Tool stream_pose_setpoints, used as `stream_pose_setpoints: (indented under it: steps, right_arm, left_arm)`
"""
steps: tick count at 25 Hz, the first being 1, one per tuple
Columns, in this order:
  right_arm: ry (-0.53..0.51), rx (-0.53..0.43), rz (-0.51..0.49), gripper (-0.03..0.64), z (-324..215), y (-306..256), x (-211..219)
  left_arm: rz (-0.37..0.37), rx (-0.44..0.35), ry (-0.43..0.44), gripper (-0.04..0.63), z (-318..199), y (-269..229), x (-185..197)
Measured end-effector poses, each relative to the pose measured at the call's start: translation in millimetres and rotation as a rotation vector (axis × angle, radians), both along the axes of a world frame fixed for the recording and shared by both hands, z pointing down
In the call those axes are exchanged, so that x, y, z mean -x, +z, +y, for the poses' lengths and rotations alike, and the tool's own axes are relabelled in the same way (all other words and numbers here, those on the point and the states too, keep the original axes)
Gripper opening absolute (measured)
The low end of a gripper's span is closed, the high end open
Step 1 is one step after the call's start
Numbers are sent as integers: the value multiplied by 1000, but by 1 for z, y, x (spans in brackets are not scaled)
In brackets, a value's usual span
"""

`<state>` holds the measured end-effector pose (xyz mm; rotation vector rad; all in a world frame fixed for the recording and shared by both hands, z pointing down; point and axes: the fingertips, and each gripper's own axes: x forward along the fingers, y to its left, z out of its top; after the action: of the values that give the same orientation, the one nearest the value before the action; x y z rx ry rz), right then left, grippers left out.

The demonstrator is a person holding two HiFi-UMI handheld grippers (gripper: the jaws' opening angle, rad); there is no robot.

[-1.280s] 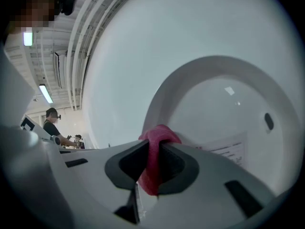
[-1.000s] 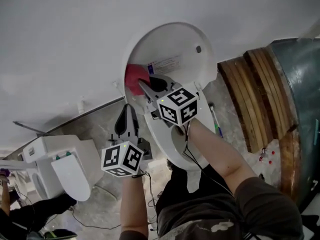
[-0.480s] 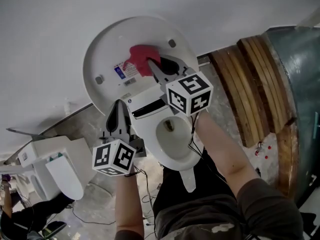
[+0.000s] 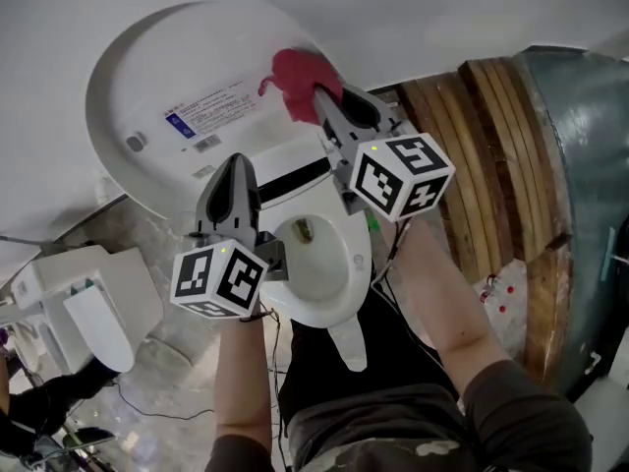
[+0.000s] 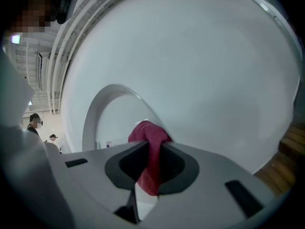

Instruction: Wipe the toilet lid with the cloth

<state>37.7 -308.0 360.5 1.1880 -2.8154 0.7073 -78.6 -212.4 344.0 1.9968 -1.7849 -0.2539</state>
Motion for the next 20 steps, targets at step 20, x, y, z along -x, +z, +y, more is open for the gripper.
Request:
stream_pose_setpoints:
  steps: [20]
  right_arm:
    - [-374, 4, 19, 49, 135, 23, 232]
  left_arm:
    - [-29, 42, -170, 6, 96, 17, 166]
